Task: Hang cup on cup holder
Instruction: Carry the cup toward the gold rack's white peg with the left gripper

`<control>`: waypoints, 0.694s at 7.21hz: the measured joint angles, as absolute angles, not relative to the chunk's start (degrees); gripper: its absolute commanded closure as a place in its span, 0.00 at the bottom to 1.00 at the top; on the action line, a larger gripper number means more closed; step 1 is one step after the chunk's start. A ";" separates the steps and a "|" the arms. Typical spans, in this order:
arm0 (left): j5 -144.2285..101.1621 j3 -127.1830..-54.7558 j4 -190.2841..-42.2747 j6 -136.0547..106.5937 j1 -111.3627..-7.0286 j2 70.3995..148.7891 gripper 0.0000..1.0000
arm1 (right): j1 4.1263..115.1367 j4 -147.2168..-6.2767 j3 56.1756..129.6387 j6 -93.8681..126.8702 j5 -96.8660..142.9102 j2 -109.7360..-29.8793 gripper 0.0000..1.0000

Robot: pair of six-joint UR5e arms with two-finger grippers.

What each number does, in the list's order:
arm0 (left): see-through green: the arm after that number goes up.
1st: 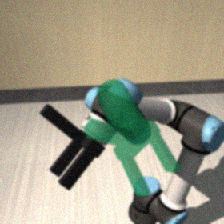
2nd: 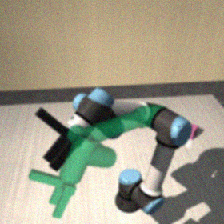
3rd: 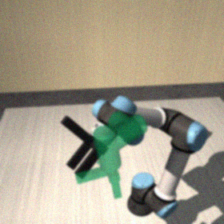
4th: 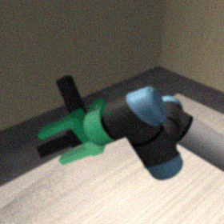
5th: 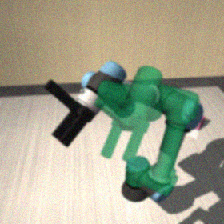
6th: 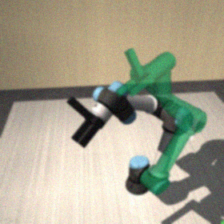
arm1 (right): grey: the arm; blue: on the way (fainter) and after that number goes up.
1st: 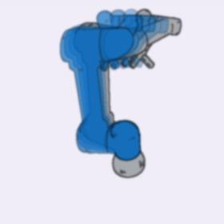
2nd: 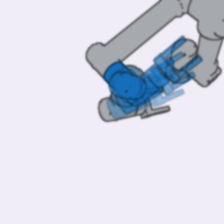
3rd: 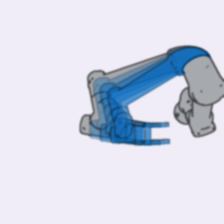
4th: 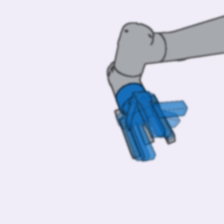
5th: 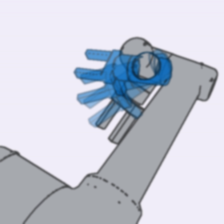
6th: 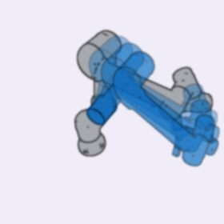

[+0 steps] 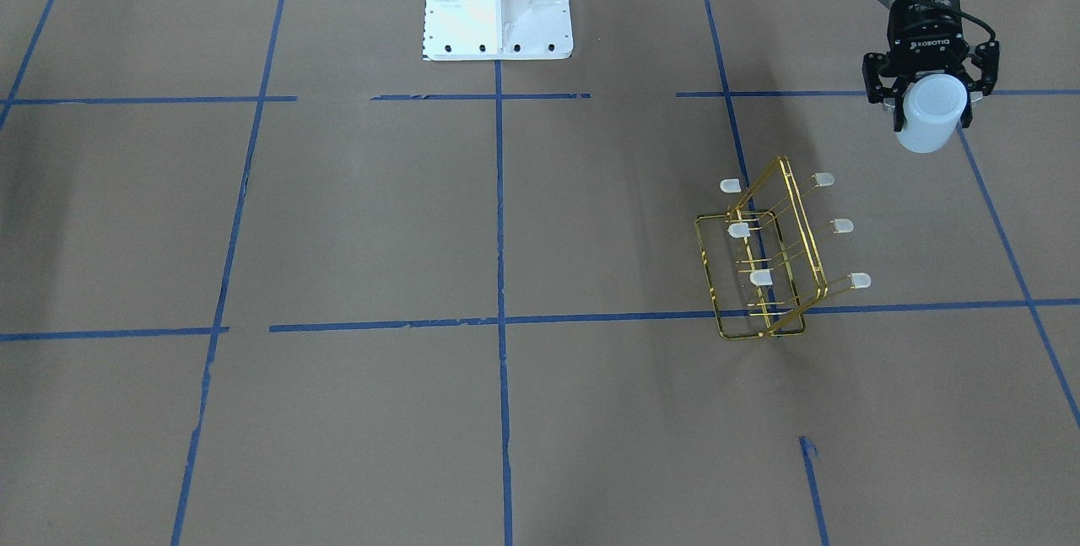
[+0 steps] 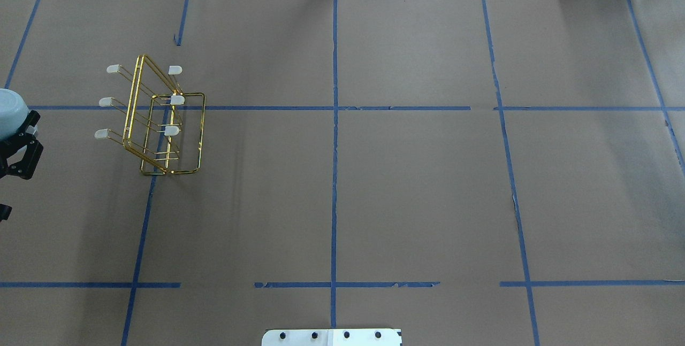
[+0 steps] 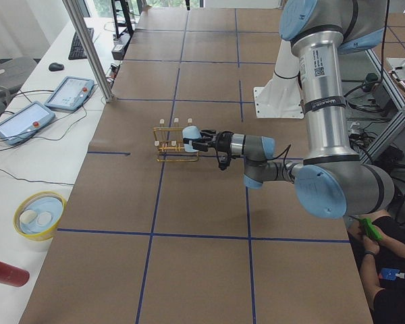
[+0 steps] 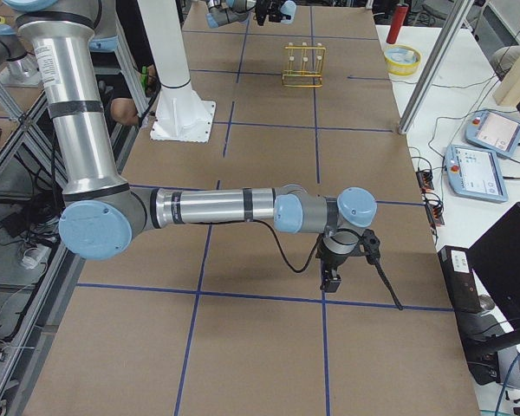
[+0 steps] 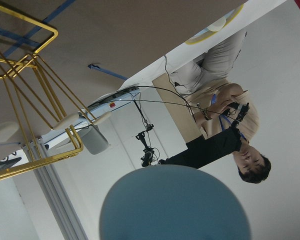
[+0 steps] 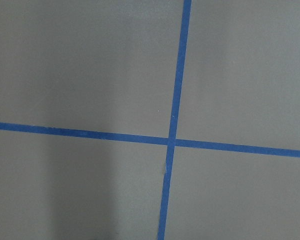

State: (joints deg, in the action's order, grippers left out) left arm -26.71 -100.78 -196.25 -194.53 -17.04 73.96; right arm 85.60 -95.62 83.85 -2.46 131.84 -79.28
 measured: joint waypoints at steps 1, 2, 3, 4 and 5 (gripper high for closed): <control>-23.05 -100.75 -196.26 -198.62 -15.23 74.26 1.00 | 85.60 -95.63 83.85 -2.46 131.83 -79.28 0.00; -20.22 -100.71 -196.28 -202.44 -14.30 75.24 1.00 | 85.60 -95.62 83.85 -2.46 131.84 -79.28 0.00; -18.14 -100.52 -196.30 -205.70 -13.90 76.89 1.00 | 85.60 -95.62 83.85 -2.46 131.84 -79.28 0.00; -16.78 -99.29 -196.26 -207.93 -13.72 79.37 1.00 | 85.60 -95.62 83.85 -2.46 131.84 -79.28 0.00; -15.52 -97.08 -196.07 -208.99 -13.63 82.27 1.00 | 85.60 -95.63 83.85 -2.46 131.84 -79.28 0.00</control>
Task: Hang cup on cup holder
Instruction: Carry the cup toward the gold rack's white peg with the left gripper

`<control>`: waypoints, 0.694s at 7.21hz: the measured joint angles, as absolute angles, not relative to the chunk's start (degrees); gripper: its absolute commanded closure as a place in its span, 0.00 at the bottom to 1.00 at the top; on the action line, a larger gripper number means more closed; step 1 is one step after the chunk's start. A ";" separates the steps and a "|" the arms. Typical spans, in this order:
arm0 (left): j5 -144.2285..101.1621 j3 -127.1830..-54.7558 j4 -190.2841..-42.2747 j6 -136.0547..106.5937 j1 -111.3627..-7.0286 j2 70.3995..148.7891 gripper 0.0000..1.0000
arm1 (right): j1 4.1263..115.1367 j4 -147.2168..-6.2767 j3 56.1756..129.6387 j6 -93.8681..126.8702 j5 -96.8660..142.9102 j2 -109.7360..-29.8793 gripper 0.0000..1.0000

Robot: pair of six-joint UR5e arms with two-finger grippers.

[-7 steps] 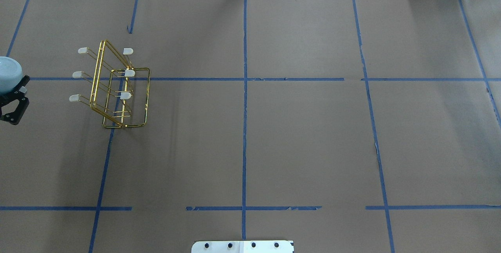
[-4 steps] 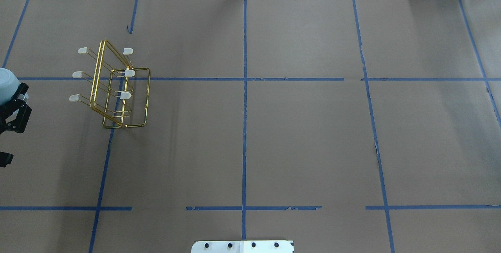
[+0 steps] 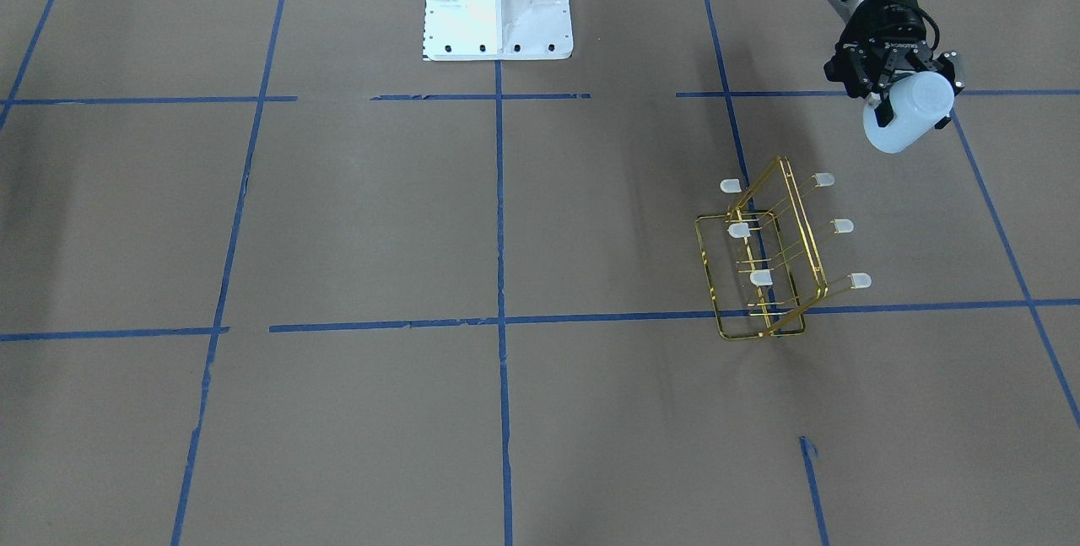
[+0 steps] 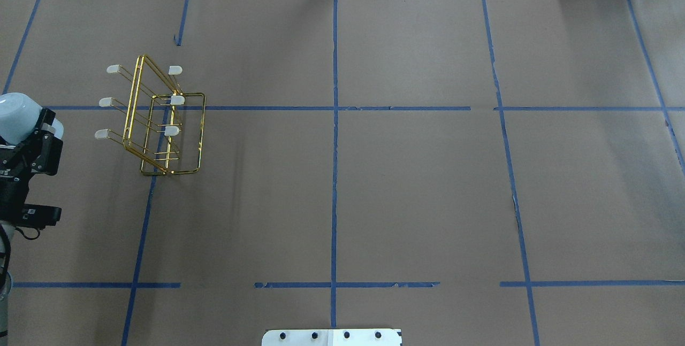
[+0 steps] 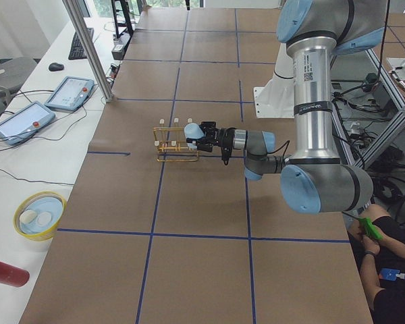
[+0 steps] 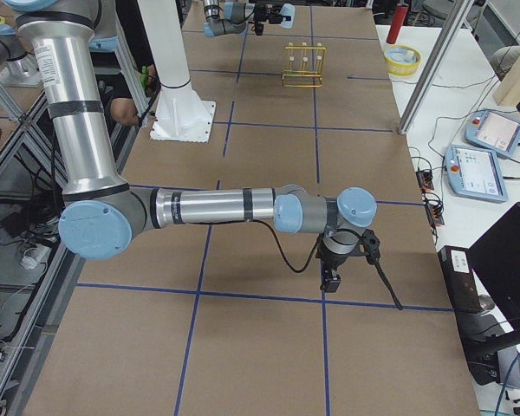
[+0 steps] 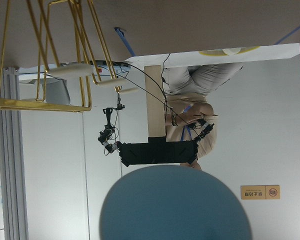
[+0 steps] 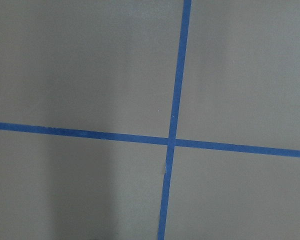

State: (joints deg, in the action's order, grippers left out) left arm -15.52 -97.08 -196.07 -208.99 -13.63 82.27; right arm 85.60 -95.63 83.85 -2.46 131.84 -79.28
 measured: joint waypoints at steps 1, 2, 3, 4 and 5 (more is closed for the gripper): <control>-14.39 -95.39 -195.75 -209.41 -13.43 84.36 1.00 | 85.60 -95.62 83.85 -2.46 131.84 -79.28 0.00; -13.58 -94.49 -195.55 -209.55 -13.16 85.34 1.00 | 85.61 -95.62 83.85 -2.46 131.84 -79.28 0.00; -12.93 -93.84 -195.45 -209.60 -12.90 86.10 1.00 | 85.60 -95.62 83.85 -2.46 131.84 -79.28 0.00; -12.55 -93.08 -195.34 -209.60 -12.62 87.32 1.00 | 85.60 -95.62 83.85 -2.46 131.84 -79.28 0.00; -12.41 -92.29 -195.21 -209.56 -12.43 88.69 1.00 | 85.60 -95.63 83.85 -2.46 131.84 -79.28 0.00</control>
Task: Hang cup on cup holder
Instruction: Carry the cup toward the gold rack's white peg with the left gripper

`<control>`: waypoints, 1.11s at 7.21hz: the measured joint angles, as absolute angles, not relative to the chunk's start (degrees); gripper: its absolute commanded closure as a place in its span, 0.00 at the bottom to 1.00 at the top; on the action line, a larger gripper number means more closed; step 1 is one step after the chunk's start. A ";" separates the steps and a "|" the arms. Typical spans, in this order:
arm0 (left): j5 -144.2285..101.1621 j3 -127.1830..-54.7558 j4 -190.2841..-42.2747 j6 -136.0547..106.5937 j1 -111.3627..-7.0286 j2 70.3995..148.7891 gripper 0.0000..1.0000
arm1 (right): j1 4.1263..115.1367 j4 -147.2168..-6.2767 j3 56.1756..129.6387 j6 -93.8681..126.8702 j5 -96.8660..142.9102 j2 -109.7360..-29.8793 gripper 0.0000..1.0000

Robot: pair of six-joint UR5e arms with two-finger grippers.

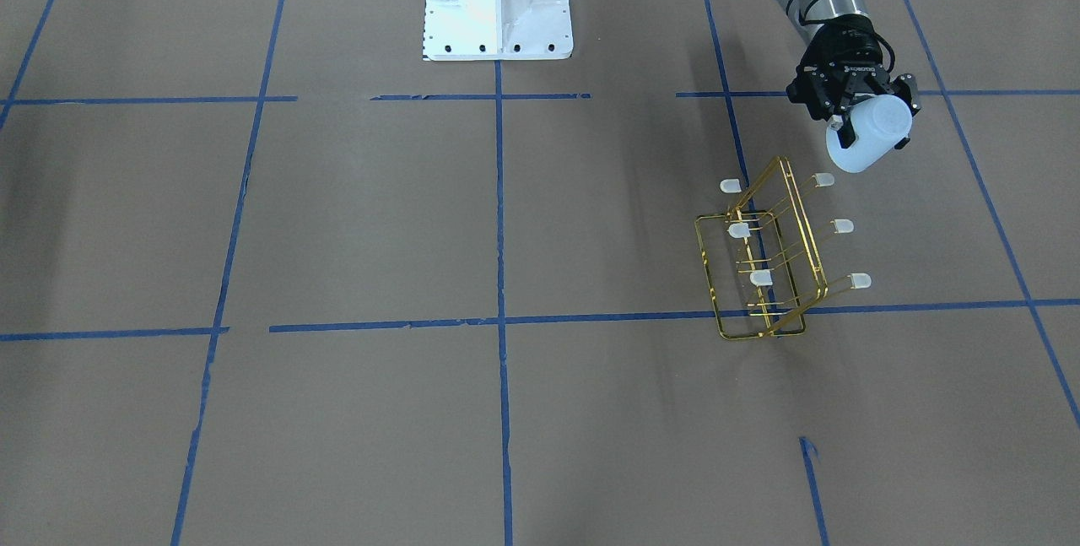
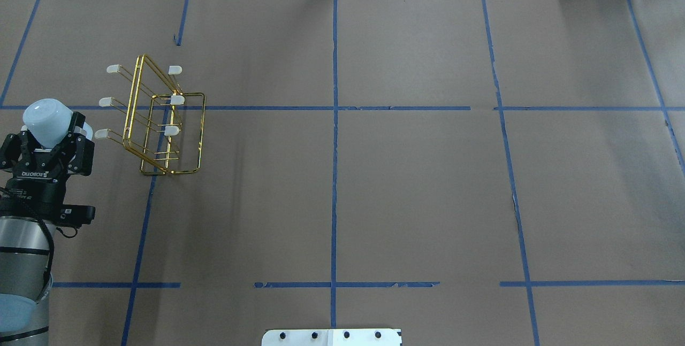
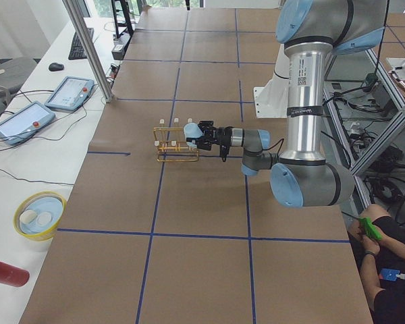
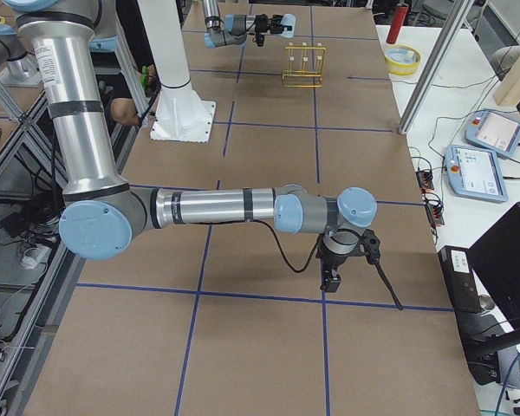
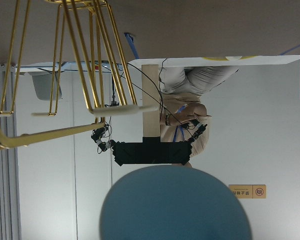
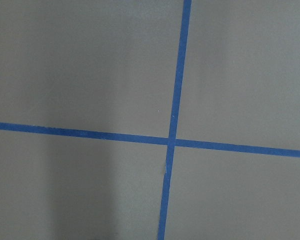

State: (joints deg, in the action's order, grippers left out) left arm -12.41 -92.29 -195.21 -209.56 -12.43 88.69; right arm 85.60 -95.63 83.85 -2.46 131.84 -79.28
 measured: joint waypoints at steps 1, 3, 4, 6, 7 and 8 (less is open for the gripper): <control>-12.39 -91.79 -195.10 -209.54 -12.28 89.56 1.00 | 85.60 -95.63 83.85 -2.46 131.84 -79.28 0.00; -12.62 -90.69 -195.09 -209.59 -12.09 90.53 1.00 | 85.60 -95.62 83.85 -2.46 131.84 -79.28 0.00; -12.87 -90.42 -195.11 -209.59 -12.08 90.70 1.00 | 85.60 -95.62 83.85 -2.46 131.84 -79.28 0.00; -13.21 -90.22 -195.12 -209.54 -12.38 90.77 1.00 | 85.58 -95.63 83.85 -2.46 131.84 -79.28 0.00; -13.42 -90.04 -195.12 -209.50 -12.75 90.86 1.00 | 85.58 -95.62 83.85 -2.46 131.84 -79.28 0.00; -13.88 -89.84 -195.01 -209.46 -13.33 91.01 1.00 | 85.59 -95.62 83.85 -2.46 131.84 -79.28 0.00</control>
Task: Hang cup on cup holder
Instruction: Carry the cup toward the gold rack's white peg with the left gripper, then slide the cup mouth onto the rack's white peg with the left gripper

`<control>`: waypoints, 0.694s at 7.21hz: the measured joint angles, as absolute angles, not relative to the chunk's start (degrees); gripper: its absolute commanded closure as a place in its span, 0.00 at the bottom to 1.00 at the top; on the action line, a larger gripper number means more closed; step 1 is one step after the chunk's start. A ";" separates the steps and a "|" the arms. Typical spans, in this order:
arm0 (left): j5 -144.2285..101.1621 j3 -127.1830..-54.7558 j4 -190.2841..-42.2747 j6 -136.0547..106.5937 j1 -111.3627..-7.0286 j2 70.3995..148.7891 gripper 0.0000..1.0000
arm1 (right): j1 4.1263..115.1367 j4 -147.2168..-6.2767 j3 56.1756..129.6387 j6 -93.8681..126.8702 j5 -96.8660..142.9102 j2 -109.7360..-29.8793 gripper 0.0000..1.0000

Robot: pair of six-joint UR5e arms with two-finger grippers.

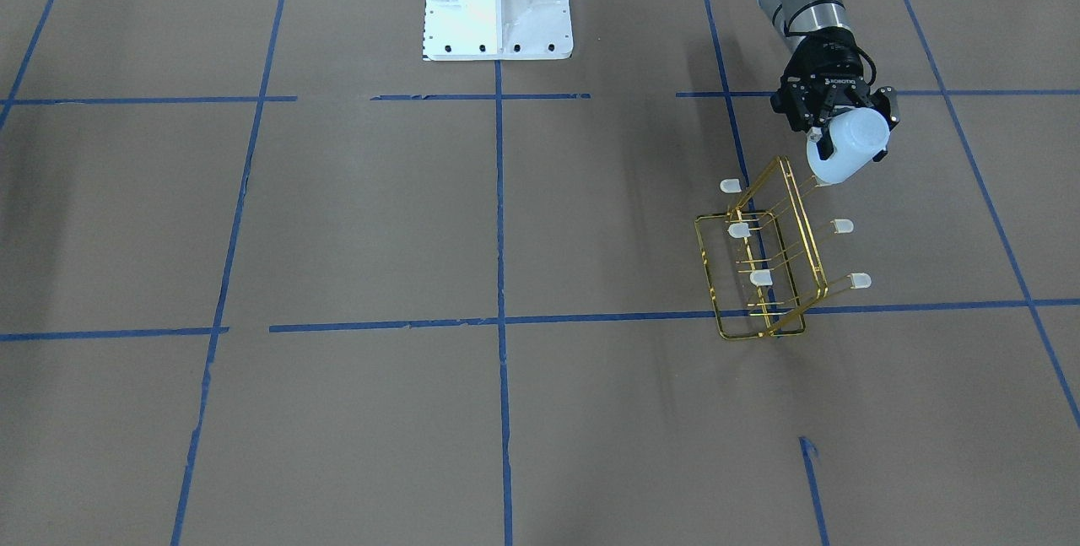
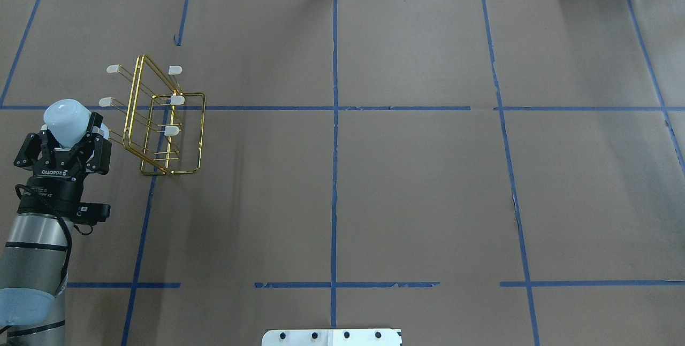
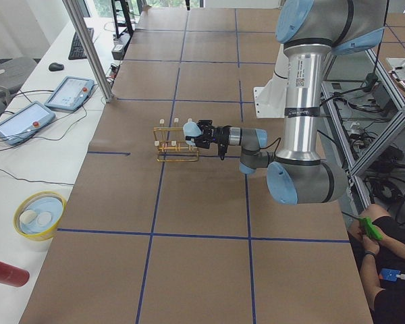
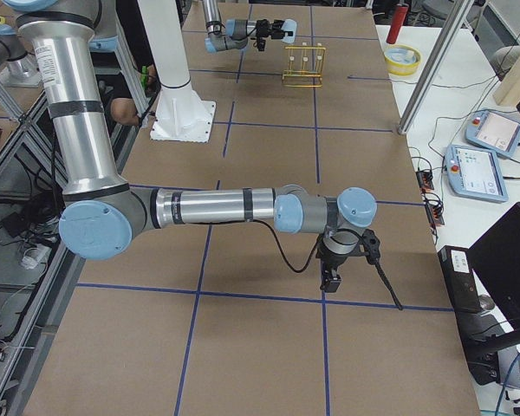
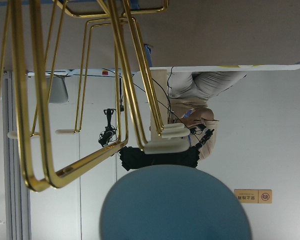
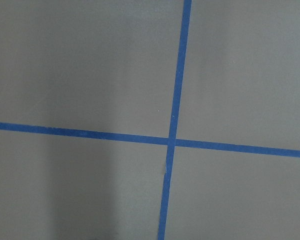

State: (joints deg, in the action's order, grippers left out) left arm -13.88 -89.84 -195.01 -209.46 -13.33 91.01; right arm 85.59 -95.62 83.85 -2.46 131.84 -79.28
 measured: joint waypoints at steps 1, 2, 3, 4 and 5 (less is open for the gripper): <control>-14.54 -89.68 -194.80 -209.47 -13.99 91.27 1.00 | 85.60 -95.62 83.85 -2.46 131.84 -79.28 0.00; -15.19 -89.18 -194.53 -209.48 -14.63 91.87 1.00 | 85.60 -95.62 83.85 -2.46 131.84 -79.28 0.00; -15.58 -88.04 -194.26 -209.51 -15.03 92.85 1.00 | 85.60 -95.62 83.85 -2.46 131.84 -79.28 0.00; -15.76 -86.90 -194.11 -209.54 -15.20 93.71 1.00 | 85.60 -95.62 83.85 -2.46 131.84 -79.28 0.00; -15.99 -86.19 -194.05 -209.61 -15.30 94.08 1.00 | 85.60 -95.63 83.85 -2.46 131.84 -79.28 0.00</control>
State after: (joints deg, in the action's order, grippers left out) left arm -15.99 -86.19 -194.05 -209.61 -15.30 94.08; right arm 85.60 -95.63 83.85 -2.46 131.84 -79.28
